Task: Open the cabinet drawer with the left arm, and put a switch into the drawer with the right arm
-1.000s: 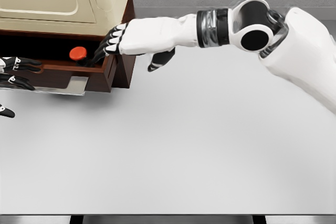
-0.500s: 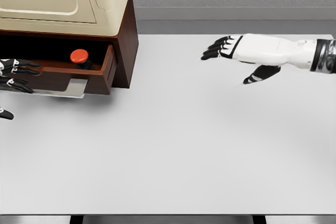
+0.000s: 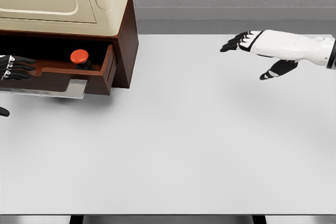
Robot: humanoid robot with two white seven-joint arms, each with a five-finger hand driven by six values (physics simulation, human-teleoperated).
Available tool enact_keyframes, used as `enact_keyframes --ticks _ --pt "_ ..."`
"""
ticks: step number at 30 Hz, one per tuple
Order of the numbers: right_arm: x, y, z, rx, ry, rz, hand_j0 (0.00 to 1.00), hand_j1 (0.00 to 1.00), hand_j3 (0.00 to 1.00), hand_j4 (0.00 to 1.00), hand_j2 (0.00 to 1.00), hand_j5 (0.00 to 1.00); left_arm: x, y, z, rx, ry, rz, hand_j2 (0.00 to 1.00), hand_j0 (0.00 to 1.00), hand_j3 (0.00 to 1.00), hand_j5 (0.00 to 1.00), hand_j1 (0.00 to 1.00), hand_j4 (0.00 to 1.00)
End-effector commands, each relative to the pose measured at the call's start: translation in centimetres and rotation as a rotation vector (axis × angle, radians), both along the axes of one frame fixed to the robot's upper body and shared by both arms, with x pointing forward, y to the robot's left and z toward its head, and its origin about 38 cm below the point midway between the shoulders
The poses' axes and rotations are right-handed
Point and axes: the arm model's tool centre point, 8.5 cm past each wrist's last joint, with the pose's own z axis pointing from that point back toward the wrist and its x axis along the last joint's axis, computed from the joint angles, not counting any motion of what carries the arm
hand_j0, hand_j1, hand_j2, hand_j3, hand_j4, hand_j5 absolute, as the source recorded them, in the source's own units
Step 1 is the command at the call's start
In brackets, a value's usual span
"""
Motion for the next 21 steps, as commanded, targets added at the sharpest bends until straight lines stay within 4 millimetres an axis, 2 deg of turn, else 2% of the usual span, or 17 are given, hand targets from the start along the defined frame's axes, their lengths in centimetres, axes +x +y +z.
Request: enact_keyframes --ticks 1,16,18,21 --pt "0.1 0.0 0.1 0.009 0.001 -0.004 1.0 1.0 1.0 1.0 1.0 1.0 0.0 0.0 0.3 -0.003 -0.006 0.001 1.0 1.0 1.0 1.0 1.0 1.0" --pt "0.1 0.2 -0.1 0.015 0.004 -0.001 1.0 1.0 1.0 1.0 1.0 1.0 0.1 0.0 1.8 -0.025 -0.035 0.007 1.0 1.0 1.0 1.0 1.0 1.0" --pt "0.2 0.0 -0.2 0.015 0.008 -0.008 1.0 1.0 1.0 1.0 1.0 1.0 0.0 0.3 2.5 -0.029 -0.046 0.015 1.0 1.0 1.0 1.0 1.0 1.0" --pt "0.3 -0.1 -0.2 0.016 0.009 -0.01 1.0 1.0 1.0 1.0 1.0 1.0 -0.2 0.8 4.7 -0.04 -0.079 0.033 1.0 1.0 1.0 1.0 1.0 1.0"
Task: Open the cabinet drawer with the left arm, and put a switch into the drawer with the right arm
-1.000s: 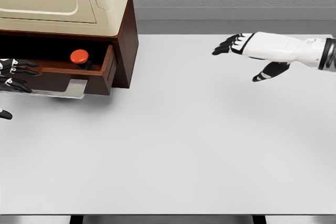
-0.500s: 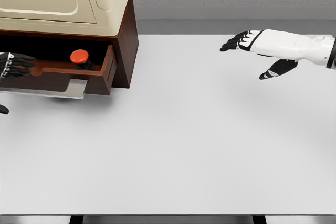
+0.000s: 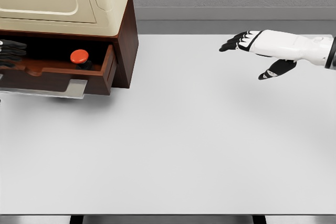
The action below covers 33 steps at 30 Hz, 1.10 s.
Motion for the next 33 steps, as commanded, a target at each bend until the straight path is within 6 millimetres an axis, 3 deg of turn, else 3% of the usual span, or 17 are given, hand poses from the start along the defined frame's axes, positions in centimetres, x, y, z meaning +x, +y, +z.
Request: enact_keyframes --ticks 1,7,8,11,13,15,19,24,31,33 --pt "0.0 -0.1 0.0 0.006 0.004 -0.005 1.0 1.0 1.0 1.0 1.0 1.0 -0.2 0.4 1.7 -0.008 -0.026 0.014 1.0 1.0 1.0 1.0 1.0 1.0" --pt "0.1 0.1 -0.1 0.011 0.004 0.0 1.0 1.0 1.0 1.0 1.0 1.0 0.1 0.0 2.8 -0.02 -0.066 0.004 1.0 1.0 1.0 1.0 1.0 1.0" --pt "0.1 0.1 -0.1 0.011 0.004 0.0 1.0 1.0 1.0 1.0 1.0 1.0 0.2 -0.1 4.1 -0.008 -0.112 -0.004 1.0 1.0 1.0 1.0 1.0 1.0" --pt "0.1 0.2 -0.1 0.012 0.005 0.001 1.0 1.0 1.0 1.0 1.0 1.0 1.0 -2.6 4.9 0.002 -0.328 -0.174 1.0 1.0 1.0 1.0 1.0 1.0" --pt "0.1 0.2 -0.1 0.012 0.005 -0.001 1.0 1.0 1.0 1.0 1.0 1.0 0.7 -3.1 5.2 -0.017 -0.401 -0.239 1.0 1.0 1.0 1.0 1.0 1.0" --pt "0.1 0.4 -0.1 0.016 0.005 0.005 1.0 1.0 1.0 1.0 1.0 1.0 0.7 -4.5 3.6 -0.093 -0.457 -0.33 1.0 1.0 1.0 1.0 1.0 1.0" --pt "0.1 0.5 -0.1 0.017 0.005 0.006 1.0 1.0 1.0 1.0 1.0 1.0 0.1 -4.9 1.7 -0.133 -0.474 -0.387 1.0 1.0 1.0 1.0 1.0 1.0" --pt "0.2 0.7 -0.2 0.023 0.006 0.01 1.0 1.0 1.0 1.0 1.0 1.0 -0.5 -6.1 1.6 -0.212 -0.598 -0.489 1.0 1.0 1.0 1.0 1.0 1.0" --pt "0.2 0.7 -0.2 0.023 0.006 0.01 1.0 1.0 1.0 1.0 1.0 1.0 0.8 -11.3 -2.9 -0.292 -0.646 -0.603 1.0 1.0 1.0 1.0 1.0 1.0" --pt "0.2 0.7 -0.2 0.023 0.006 0.01 1.0 1.0 1.0 1.0 1.0 1.0 1.0 -12.2 -3.0 -0.306 -0.664 -0.618 1.0 1.0 1.0 1.0 1.0 1.0"
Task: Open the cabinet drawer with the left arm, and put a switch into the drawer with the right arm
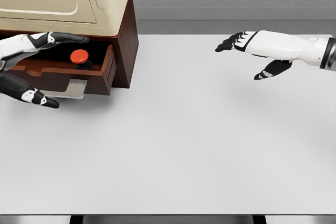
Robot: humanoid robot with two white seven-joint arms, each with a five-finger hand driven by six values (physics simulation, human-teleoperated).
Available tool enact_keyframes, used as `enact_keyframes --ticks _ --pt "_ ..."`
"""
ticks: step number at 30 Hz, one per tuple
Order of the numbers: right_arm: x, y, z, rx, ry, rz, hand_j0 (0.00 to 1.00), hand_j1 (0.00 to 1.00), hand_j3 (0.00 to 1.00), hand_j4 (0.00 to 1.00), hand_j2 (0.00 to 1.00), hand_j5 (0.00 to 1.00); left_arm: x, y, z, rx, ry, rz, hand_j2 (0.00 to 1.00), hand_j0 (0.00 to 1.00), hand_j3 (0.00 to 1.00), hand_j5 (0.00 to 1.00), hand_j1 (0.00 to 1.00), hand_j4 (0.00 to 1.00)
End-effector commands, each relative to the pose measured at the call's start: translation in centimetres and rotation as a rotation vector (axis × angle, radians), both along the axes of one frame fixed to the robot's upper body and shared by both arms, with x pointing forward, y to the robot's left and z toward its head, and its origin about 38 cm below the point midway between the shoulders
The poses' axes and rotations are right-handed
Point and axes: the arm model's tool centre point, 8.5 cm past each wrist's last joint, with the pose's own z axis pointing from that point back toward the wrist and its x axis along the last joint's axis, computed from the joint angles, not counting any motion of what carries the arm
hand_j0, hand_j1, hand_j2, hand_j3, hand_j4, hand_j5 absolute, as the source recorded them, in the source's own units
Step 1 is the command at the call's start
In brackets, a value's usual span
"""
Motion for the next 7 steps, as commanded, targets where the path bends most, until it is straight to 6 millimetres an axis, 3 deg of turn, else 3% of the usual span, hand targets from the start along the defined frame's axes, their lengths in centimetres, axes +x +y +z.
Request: enact_keyframes --ticks 1,7 --pt "0.0 -0.09 0.08 0.005 0.002 -0.003 1.0 1.0 1.0 1.0 1.0 1.0 0.33 -1.78 -0.98 -0.032 -0.012 -0.037 1.0 1.0 1.0 1.0 1.0 1.0" --pt "0.0 -0.09 0.08 0.005 0.002 -0.003 1.0 1.0 1.0 1.0 1.0 1.0 0.61 -2.77 -0.84 -0.051 -0.034 -0.057 1.0 1.0 1.0 1.0 1.0 1.0"
